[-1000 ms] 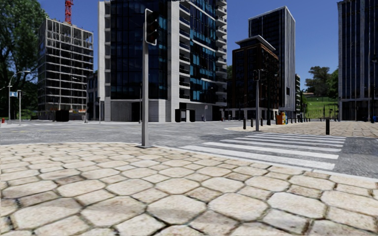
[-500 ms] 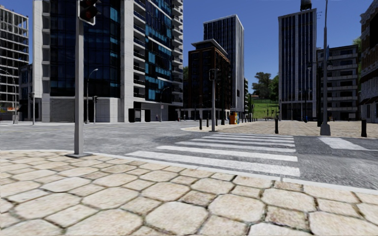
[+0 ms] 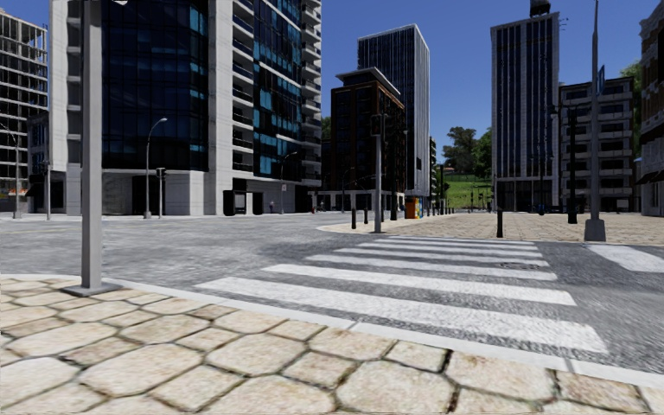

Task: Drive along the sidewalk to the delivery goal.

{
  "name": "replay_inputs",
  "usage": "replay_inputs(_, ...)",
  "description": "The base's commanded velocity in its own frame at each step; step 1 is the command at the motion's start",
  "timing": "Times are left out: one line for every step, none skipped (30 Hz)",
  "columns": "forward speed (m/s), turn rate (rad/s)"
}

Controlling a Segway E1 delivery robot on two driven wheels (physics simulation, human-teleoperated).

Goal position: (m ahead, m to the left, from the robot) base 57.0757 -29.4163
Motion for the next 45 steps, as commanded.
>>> replay_inputs(1.54, 0.00)
replay_inputs(1.54, 0.00)
replay_inputs(1.54, -0.01)
replay_inputs(1.54, -0.13)
replay_inputs(1.54, -0.13)
replay_inputs(1.54, -0.25)
replay_inputs(1.54, -0.40)
replay_inputs(1.54, -0.53)
replay_inputs(1.54, -0.57)
replay_inputs(1.54, -0.58)
replay_inputs(1.54, -0.58)
replay_inputs(1.54, -0.58)
replay_inputs(1.54, -0.58)
replay_inputs(1.54, -0.58)
replay_inputs(1.54, -0.58)
replay_inputs(1.54, -0.58)
replay_inputs(1.54, -0.58)
replay_inputs(1.54, -0.58)
replay_inputs(1.54, 0.00)
replay_inputs(1.54, 0.00)
replay_inputs(1.54, 0.00)
replay_inputs(1.54, 0.00)
replay_inputs(1.54, 0.00)
replay_inputs(1.54, 0.00)
replay_inputs(1.54, 0.00)
replay_inputs(1.54, 0.00)
replay_inputs(1.54, 0.00)
replay_inputs(1.54, 0.00)
replay_inputs(1.54, 0.00)
replay_inputs(1.55, 0.00)
replay_inputs(1.61, 0.00)
replay_inputs(1.66, 0.00)
replay_inputs(1.68, 0.00)
replay_inputs(1.68, 0.00)
replay_inputs(1.68, 0.00)
replay_inputs(1.68, -0.02)
replay_inputs(1.69, -0.35)
replay_inputs(1.69, -0.60)
replay_inputs(1.69, -0.60)
replay_inputs(1.69, -0.73)
replay_inputs(1.69, -0.78)
replay_inputs(1.69, -0.79)
replay_inputs(1.69, -0.79)
replay_inputs(1.69, -0.35)
replay_inputs(1.69, -0.35)
